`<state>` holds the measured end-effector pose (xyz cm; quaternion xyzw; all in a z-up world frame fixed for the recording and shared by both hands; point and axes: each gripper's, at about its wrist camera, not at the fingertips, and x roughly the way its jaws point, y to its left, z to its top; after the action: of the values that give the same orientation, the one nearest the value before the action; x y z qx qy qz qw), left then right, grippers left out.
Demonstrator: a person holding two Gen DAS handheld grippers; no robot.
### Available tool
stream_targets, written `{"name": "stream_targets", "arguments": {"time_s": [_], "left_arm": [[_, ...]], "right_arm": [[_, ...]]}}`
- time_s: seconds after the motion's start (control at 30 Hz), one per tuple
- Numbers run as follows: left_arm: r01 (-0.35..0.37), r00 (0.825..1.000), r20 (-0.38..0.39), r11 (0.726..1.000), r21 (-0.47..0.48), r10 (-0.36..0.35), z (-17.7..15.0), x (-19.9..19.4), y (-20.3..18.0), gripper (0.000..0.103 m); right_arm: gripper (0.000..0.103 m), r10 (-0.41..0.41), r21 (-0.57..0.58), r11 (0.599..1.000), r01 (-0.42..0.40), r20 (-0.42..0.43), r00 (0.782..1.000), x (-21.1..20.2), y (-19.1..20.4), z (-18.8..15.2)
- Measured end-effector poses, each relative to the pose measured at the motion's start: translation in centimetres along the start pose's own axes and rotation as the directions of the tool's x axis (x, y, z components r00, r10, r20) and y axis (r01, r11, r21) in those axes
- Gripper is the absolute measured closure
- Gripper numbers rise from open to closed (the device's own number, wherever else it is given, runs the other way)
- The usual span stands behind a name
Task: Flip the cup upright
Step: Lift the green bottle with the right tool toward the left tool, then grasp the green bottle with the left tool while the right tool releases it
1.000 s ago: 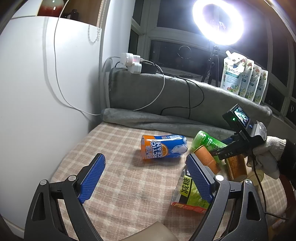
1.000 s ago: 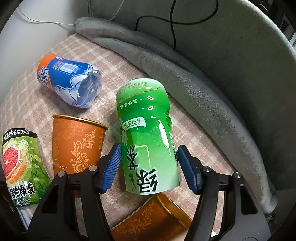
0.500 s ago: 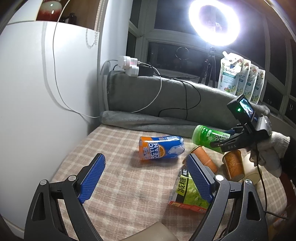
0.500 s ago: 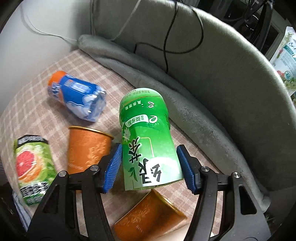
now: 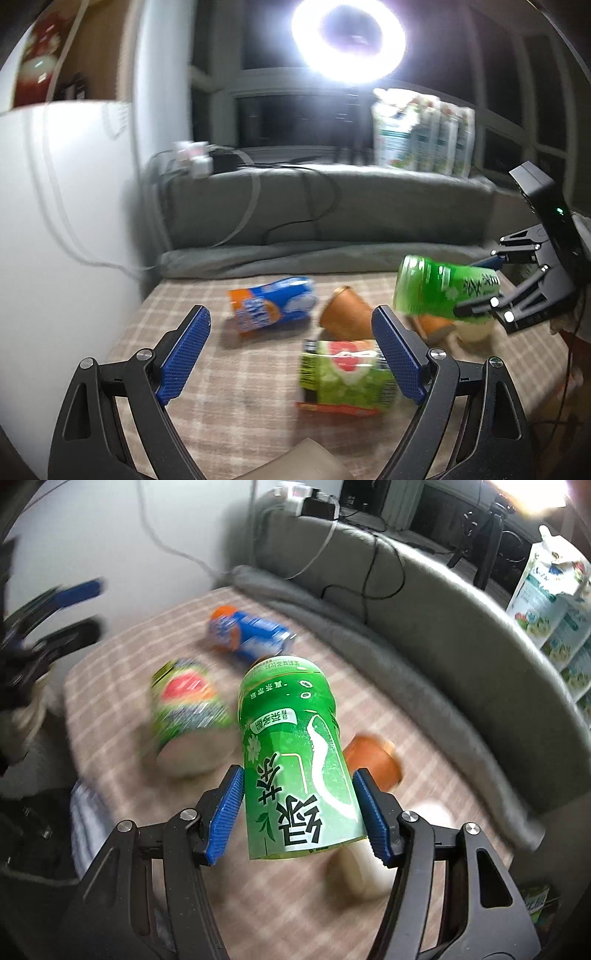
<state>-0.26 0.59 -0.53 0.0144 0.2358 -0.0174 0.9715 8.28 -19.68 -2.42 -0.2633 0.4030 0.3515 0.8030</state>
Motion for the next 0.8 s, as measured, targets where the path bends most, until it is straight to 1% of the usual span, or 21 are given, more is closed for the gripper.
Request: {"name": "stream_targets", "arguments": {"time_s": [0.03, 0.13, 0.23, 0.3, 0.43, 0.5, 0.6, 0.63, 0.73, 0.8], "left_arm": [[0.024, 1.000, -0.007, 1.000, 0.017, -0.023, 0.0, 0.1, -0.5, 0.014], [0.108, 0.993, -0.062, 0.991, 0.079, -0.103, 0.0, 0.7, -2.3, 0.014], [0.191, 0.978, -0.120, 0.967, 0.168, -0.173, -0.3, 1.2, -4.5, 0.014], [0.260, 0.960, -0.166, 0.939, 0.224, -0.226, -0.5, 1.4, -6.0, 0.014], [0.351, 0.927, -0.245, 0.887, 0.299, -0.284, -0.9, 1.7, -8.1, 0.014], [0.386, 0.911, -0.279, 0.863, 0.325, -0.302, -1.0, 2.1, -9.3, 0.014], [0.440, 0.884, -0.337, 0.819, 0.369, -0.323, -1.1, 2.5, -10.8, 0.014], [0.448, 0.880, -0.350, 0.809, 0.380, -0.322, -1.2, 2.7, -11.2, 0.014], [0.479, 0.861, -0.399, 0.767, 0.426, -0.316, -1.4, 3.4, -12.5, 0.014], [0.502, 0.847, -0.431, 0.737, 0.453, -0.312, -1.6, 3.9, -13.4, 0.014]], "right_arm": [[0.040, 0.025, 0.000, 1.000, -0.025, -0.006, 1.000, -0.3, 0.4, -0.9], [0.040, 0.081, -0.006, 0.997, -0.081, -0.029, 0.996, -0.3, 1.5, -3.0], [0.040, 0.113, -0.033, 0.993, -0.115, -0.048, 0.992, -0.1, 2.6, -4.9], [0.040, 0.158, -0.029, 0.987, -0.160, -0.054, 0.986, 0.3, 2.6, -5.7], [0.039, 0.216, -0.037, 0.975, -0.218, -0.069, 0.974, 1.3, 2.2, -7.0], [0.039, 0.235, -0.038, 0.970, -0.239, -0.082, 0.968, 2.2, 2.3, -7.6], [0.038, 0.250, -0.038, 0.966, -0.255, -0.097, 0.963, 3.3, 2.2, -8.2], [0.038, 0.254, -0.032, 0.966, -0.258, -0.099, 0.962, 3.7, 2.1, -8.4], [0.035, 0.233, -0.020, 0.972, -0.236, -0.093, 0.968, 4.1, 1.5, -8.5], [0.029, 0.225, -0.008, 0.974, -0.226, -0.068, 0.972, 3.7, 1.0, -8.8]]}}
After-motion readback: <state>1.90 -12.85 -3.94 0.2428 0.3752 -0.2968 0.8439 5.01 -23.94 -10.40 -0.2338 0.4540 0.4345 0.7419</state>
